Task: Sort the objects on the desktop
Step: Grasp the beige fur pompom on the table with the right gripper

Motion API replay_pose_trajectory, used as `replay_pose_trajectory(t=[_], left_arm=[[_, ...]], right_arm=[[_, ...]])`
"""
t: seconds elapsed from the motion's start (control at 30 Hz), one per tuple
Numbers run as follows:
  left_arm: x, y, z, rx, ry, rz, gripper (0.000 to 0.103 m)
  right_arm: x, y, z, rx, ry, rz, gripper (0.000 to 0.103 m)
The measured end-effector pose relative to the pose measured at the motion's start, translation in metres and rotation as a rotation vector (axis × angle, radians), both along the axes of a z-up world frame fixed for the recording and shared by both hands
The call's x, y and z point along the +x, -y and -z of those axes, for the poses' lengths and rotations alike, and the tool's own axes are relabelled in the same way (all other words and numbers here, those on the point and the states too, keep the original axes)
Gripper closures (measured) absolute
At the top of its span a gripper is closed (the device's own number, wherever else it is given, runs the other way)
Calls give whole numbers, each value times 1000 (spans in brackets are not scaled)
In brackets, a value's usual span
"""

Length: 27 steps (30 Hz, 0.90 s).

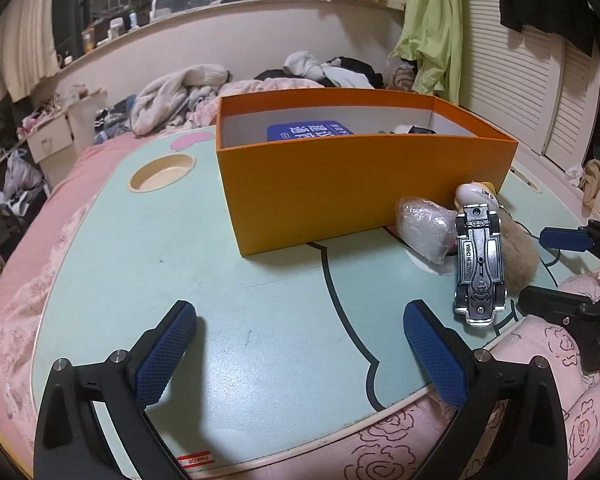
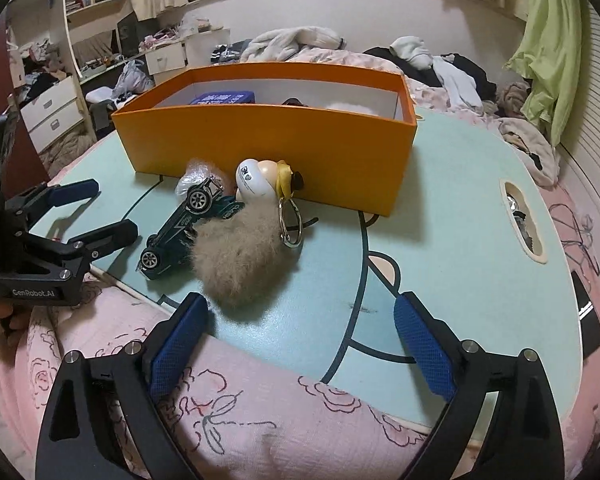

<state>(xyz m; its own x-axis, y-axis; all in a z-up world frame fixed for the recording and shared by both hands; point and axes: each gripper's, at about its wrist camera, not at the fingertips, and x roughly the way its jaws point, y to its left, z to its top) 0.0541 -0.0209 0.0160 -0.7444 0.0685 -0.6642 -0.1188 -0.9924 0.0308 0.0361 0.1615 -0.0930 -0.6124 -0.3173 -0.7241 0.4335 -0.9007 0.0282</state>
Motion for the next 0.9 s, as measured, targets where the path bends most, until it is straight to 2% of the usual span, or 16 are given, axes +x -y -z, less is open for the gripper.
replay_pose_trajectory(t=[0.2,0.27,0.3,0.4,0.5,0.57,0.6,0.67,0.77,0.83,0.9], left_arm=[[1,1,1,1,0,1,0],[0,2,2,1,0,0,0],[2,1,1,1,-1,1,0],[1,2,2,1,-1,1,0],[1,3,3,1,0,1,0],[1,3,3,2,-1,1,0],[1,3,3,2,-1,1,0],[0,3,4,5,-5,0,0],[-4,0,3,5,-14,-2,0],[1,-1,-3,12,-51,15,0],[14,-8,-15,15,-121,73,0]], right_arm=[[1,-9,-5,-67,4,-6,9],[2,-7,-8,-72,1,-19,14],[3,-4,-10,-71,-7,-31,19],[7,12,-22,-72,-35,-85,25],[0,27,-27,-96,-14,-108,32],[-8,33,-19,-93,45,-109,44],[-9,32,-17,-90,47,-100,67],[-4,24,-17,-138,43,-106,70],[8,5,-27,-242,-19,-110,72],[16,-11,-36,-315,-71,-87,73],[19,-25,-41,-372,-103,-51,74]])
